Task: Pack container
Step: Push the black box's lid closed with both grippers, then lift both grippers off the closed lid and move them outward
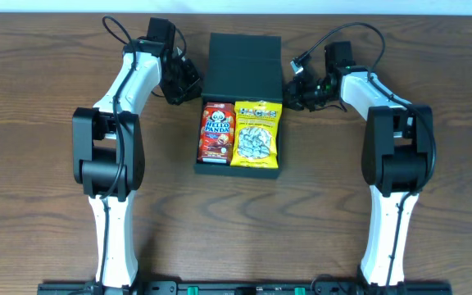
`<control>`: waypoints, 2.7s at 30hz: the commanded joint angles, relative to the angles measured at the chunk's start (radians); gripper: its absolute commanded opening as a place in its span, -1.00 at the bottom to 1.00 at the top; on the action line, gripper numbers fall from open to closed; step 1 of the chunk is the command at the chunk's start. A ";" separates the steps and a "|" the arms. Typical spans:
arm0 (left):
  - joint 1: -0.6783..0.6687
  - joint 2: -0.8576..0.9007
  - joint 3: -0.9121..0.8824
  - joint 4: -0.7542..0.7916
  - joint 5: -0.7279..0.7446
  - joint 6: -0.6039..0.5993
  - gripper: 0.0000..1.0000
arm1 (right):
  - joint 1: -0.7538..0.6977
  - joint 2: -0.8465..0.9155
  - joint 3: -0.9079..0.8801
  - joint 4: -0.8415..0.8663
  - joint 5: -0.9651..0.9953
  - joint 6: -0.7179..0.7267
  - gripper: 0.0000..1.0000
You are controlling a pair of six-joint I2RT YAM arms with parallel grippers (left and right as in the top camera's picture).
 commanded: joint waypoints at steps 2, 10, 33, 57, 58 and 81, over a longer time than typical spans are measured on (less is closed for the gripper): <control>-0.019 0.013 0.000 -0.026 0.038 0.039 -0.88 | 0.024 0.005 0.002 0.011 -0.047 -0.033 -0.97; -0.015 0.013 0.000 -0.018 0.025 0.042 -0.88 | 0.024 0.005 0.002 0.018 -0.044 -0.032 -0.97; 0.033 0.050 0.000 0.150 -0.057 -0.016 -0.88 | 0.017 0.005 0.002 0.172 0.117 0.010 -0.97; 0.034 0.060 0.000 0.238 0.039 -0.064 -0.88 | 0.016 0.005 0.002 0.254 -0.183 0.008 -0.98; 0.034 0.060 0.000 0.243 0.043 -0.064 -0.88 | 0.016 0.005 0.002 0.257 -0.188 0.009 -0.97; 0.093 0.051 0.001 0.298 0.483 0.253 -0.88 | -0.002 0.005 0.002 0.273 -0.433 -0.074 -0.97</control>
